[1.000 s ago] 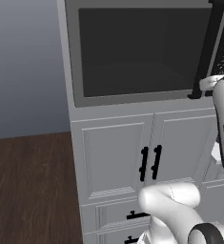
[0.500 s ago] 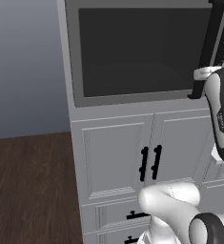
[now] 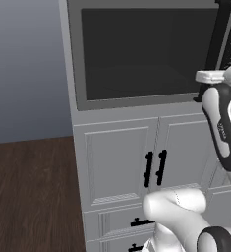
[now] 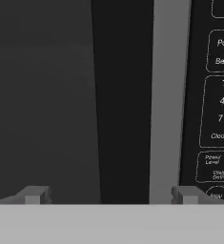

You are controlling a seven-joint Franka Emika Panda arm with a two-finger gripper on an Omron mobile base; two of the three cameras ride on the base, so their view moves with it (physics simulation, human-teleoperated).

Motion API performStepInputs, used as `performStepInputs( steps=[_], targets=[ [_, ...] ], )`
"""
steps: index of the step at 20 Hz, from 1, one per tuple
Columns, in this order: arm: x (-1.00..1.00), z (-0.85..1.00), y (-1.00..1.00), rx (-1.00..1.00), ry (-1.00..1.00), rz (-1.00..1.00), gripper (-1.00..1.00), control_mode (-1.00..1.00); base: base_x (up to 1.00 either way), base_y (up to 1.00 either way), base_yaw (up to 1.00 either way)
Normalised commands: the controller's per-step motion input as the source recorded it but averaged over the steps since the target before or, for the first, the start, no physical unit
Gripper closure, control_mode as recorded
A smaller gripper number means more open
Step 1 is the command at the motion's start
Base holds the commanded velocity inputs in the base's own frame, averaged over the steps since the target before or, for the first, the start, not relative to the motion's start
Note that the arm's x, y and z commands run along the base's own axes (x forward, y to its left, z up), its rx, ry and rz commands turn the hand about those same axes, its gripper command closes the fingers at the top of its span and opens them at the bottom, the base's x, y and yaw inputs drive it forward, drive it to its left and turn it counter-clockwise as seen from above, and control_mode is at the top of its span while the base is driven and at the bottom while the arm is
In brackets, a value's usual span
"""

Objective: Open the microwave, place the bowl with waffle inside the microwave, then close the microwave door and turn it on.

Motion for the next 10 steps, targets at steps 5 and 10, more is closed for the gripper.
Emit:
performStepInputs(
  steps=[5, 10],
  targets=[
    [0.56, 0.00, -0.15, 0.00, 0.01, 0.01, -1.00, -1.00, 0.00, 0.00, 0.00],
    [0.43, 0.00, -0.34, 0.00, 0.01, 0.04, -1.00, -1.00, 0.00, 0.00, 0.00]
  ],
)
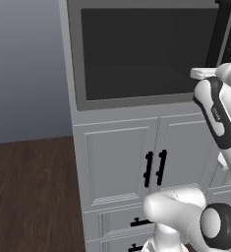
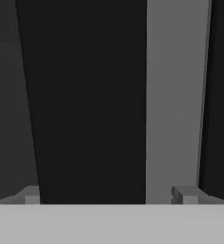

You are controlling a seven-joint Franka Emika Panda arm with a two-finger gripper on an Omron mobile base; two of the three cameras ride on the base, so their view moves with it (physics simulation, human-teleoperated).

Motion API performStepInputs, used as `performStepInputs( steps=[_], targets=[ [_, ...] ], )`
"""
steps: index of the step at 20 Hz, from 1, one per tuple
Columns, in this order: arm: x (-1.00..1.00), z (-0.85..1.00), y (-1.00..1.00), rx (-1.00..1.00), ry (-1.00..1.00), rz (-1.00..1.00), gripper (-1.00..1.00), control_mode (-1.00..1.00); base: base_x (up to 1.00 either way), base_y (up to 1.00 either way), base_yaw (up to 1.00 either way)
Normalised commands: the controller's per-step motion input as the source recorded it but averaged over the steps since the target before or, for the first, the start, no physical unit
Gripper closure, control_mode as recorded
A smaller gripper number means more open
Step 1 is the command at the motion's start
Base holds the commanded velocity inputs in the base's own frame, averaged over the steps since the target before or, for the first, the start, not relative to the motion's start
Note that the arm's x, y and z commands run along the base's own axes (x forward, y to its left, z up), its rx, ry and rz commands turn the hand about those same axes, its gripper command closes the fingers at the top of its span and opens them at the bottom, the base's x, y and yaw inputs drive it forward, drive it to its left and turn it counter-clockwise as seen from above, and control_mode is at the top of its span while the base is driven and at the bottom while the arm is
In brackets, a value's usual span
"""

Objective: Open the microwave, place the bowl with waffle inside the microwave, then close the microwave door and turn it on.

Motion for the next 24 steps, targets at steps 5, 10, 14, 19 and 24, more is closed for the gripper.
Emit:
performStepInputs(
  steps=[5, 10, 14, 19, 24],
  targets=[
    [0.39, 0.00, -0.13, 0.00, 0.00, 0.00, -1.00, -1.00, 0.00, 0.00, 0.00],
    [0.60, -0.08, 0.00, 0.00, 0.00, 0.00, -1.00, -1.00, 0.00, 0.00, 0.00],
    [0.32, -0.03, 0.00, 0.00, 0.05, 0.00, 1.00, -1.00, 0.00, 0.00, 0.00],
    [-0.12, 0.05, 0.08, 0.00, 0.04, -0.02, 1.00, -1.00, 0.00, 0.00, 0.00],
    [-0.66, 0.05, 0.26, 0.00, 0.28, -0.28, 1.00, -1.00, 0.00, 0.00, 0.00]
  ],
)
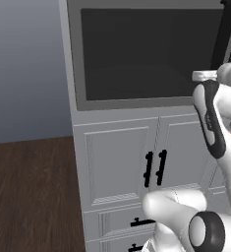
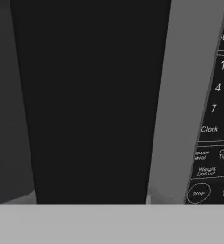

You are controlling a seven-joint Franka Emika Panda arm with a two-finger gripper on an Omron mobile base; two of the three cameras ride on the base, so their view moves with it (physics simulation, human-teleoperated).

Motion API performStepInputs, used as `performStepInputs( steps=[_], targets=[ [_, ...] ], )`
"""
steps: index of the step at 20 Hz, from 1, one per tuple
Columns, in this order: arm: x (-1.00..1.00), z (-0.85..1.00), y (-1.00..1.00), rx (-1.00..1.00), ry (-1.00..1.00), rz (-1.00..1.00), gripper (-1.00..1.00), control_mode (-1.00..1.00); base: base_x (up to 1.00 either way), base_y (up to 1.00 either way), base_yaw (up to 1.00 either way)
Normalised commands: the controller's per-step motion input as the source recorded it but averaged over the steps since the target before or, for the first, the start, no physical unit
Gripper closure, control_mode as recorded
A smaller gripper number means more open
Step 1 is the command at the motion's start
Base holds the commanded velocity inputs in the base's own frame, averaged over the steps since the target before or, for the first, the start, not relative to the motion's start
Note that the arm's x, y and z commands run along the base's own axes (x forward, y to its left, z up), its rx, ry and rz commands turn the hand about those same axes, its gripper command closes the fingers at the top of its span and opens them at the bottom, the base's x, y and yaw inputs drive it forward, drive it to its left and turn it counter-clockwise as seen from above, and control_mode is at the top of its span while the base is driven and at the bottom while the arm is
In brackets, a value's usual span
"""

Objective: Open the microwave, place the bowl with waffle inside the microwave, then close the microwave door and turn it on.

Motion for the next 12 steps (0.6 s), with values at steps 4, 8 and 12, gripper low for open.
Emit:
performStepInputs(
  steps=[4, 8, 12],
  targets=[
    [-0.98, 0.00, 0.15, 0.00, 0.26, -0.40, 1.00, -1.00, 0.00, 0.00, 0.00],
    [-1.00, -0.02, 0.06, 0.00, 0.06, -0.40, 1.00, -1.00, 0.00, 0.00, 0.00],
    [-1.00, -0.04, 0.11, 0.00, 0.00, -0.34, 1.00, -1.00, 0.00, 0.00, 0.00]
  ],
)
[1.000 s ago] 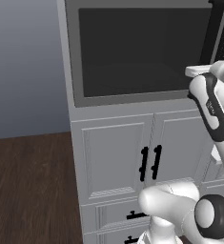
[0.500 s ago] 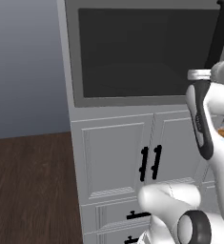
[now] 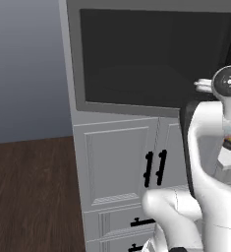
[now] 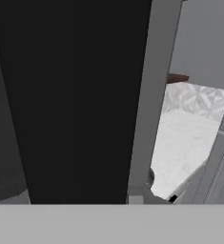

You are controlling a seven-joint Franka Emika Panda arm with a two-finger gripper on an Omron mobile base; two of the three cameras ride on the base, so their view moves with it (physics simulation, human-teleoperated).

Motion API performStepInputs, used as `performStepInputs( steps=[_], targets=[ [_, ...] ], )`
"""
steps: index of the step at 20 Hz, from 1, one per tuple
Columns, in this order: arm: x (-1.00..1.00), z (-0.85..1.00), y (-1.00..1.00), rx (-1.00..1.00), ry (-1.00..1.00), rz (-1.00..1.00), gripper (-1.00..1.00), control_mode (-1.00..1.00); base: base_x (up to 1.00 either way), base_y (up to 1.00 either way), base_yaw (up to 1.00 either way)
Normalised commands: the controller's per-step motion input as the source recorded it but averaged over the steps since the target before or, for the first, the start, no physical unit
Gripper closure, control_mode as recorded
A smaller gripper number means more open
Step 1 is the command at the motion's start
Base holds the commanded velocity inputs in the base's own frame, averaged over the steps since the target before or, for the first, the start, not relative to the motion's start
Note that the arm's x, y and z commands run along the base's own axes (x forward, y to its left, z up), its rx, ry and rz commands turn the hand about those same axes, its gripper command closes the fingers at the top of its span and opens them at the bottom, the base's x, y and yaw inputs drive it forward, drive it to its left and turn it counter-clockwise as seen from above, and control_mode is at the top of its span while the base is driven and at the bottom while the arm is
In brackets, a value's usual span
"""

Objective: Open the microwave, place the bowl with waffle inside the microwave, then close the microwave door and turn it on.

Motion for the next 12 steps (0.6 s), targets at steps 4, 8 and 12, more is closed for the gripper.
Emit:
performStepInputs(
  steps=[4, 8, 12],
  targets=[
    [-1.00, -0.03, 0.25, -0.01, 0.00, -0.33, 1.00, -1.00, 0.00, 0.00, 0.00],
    [-1.00, 0.00, 0.49, -0.09, -0.05, -0.27, 1.00, -1.00, 0.00, 0.00, 0.00],
    [-0.90, -0.09, 0.64, -0.16, -0.16, -0.13, 1.00, -1.00, 0.00, 0.00, 0.00]
  ],
)
